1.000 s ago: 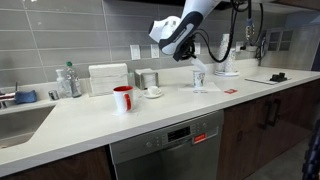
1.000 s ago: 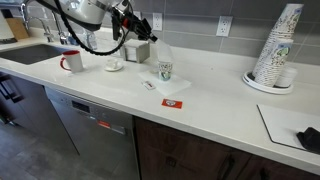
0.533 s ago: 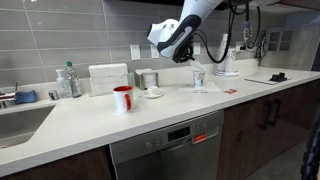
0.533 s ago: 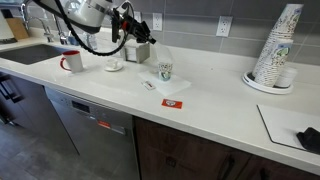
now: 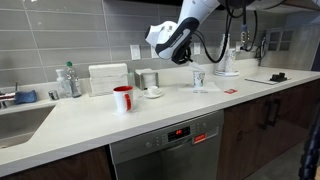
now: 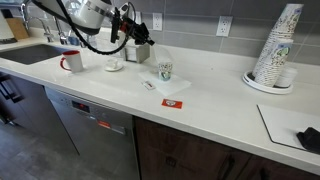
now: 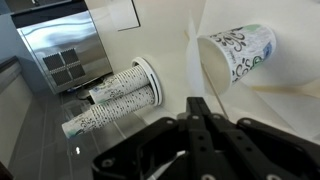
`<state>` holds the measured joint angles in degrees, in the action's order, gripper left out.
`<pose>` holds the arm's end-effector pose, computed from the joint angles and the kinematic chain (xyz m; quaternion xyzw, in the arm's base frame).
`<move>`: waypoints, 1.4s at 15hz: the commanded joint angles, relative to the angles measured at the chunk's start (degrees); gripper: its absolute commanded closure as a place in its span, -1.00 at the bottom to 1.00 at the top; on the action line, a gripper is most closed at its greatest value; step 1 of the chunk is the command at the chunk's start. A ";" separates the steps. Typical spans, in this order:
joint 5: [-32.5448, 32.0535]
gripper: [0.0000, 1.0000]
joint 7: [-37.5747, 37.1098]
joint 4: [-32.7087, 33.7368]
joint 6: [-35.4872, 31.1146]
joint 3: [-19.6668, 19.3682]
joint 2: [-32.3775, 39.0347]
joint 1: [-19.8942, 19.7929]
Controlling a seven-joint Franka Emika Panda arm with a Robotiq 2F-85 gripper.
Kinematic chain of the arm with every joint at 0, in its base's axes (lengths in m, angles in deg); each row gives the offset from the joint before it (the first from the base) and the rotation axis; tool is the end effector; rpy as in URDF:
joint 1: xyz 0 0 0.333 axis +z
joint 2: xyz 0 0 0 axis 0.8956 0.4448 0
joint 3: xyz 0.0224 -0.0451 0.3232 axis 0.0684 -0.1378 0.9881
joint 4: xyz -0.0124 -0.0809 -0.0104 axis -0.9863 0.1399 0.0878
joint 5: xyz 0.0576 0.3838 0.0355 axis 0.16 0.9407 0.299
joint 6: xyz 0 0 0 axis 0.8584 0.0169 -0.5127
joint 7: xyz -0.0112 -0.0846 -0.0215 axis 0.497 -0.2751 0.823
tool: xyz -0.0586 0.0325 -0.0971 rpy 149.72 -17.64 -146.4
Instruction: Use the small paper towel to cover the cup
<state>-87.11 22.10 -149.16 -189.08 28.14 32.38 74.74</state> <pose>0.7553 0.0025 0.3925 0.8537 -0.0793 0.1243 0.4995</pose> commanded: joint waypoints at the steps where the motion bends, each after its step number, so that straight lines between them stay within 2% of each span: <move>1: 0.61 1.00 4.18 3.77 1.27 0.94 2.77 -0.79; 12: 4.47 1.00 13.29 9.75 3.46 1.01 7.72 -1.44; 21: 7.83 1.00 16.92 14.51 7.68 0.31 10.51 -1.33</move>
<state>-81.15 36.61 -138.56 -183.81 28.44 40.65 73.85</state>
